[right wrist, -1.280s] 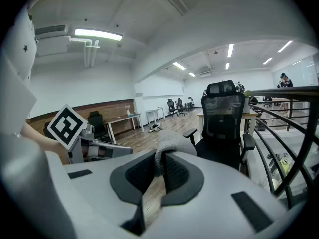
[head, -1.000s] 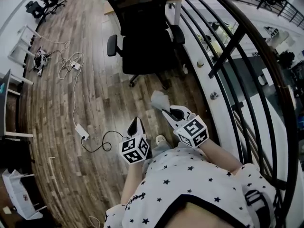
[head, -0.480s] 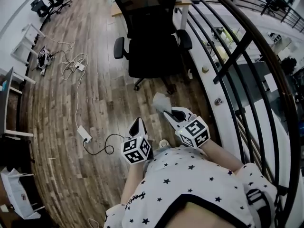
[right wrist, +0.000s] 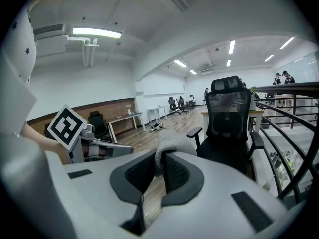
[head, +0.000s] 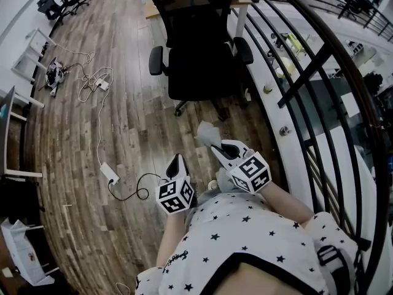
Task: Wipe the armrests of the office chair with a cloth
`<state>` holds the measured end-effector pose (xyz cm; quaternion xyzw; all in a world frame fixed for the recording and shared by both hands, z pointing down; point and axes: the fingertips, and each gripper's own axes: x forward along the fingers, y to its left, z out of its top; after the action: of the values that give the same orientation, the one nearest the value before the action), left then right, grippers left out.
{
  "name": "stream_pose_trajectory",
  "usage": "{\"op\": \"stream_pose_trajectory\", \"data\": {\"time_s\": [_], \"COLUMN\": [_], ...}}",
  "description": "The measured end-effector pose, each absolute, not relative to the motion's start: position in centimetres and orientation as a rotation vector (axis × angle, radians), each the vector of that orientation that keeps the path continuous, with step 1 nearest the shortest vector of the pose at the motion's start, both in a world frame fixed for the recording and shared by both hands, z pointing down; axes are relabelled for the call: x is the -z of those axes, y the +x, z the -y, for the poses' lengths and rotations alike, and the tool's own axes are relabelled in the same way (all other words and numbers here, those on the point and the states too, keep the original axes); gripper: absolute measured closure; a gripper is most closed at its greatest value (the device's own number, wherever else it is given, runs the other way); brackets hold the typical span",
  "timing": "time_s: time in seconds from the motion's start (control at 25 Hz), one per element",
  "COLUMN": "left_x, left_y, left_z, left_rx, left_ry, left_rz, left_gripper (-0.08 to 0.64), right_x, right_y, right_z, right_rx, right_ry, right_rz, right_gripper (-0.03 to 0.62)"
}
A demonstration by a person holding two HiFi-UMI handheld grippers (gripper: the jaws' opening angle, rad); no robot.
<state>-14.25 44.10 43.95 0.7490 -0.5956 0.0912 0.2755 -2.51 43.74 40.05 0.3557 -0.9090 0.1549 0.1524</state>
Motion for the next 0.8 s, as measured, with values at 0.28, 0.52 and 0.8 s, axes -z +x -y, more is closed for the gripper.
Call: {"op": "stream_pose_trajectory", "data": {"time_s": [0.28, 0.52, 0.8], "left_x": [-44.5, -45.1, -44.8], "left_y": [-15.3, -16.1, -16.8], "left_z": [-42.4, -38.9, -33.8], "left_rx": [-0.244, -0.251, -0.235], "left_ry": [1.983, 1.967, 1.96], "left_rz": [1.616, 1.629, 1.647], "left_gripper": [0.554, 0.554, 0.554], "right_x": [-40.8, -41.3, -41.0], "right_y": [-3.7, -4.7, -5.3], "right_z": [-41.7, -37.8, -32.0], "right_rx": [-0.469, -0.47, -0.45], "right_ry": [0.99, 0.973, 0.965], "right_rz": [2.612, 2.624, 2.63], "right_gripper": [0.561, 0.561, 0.561]}}
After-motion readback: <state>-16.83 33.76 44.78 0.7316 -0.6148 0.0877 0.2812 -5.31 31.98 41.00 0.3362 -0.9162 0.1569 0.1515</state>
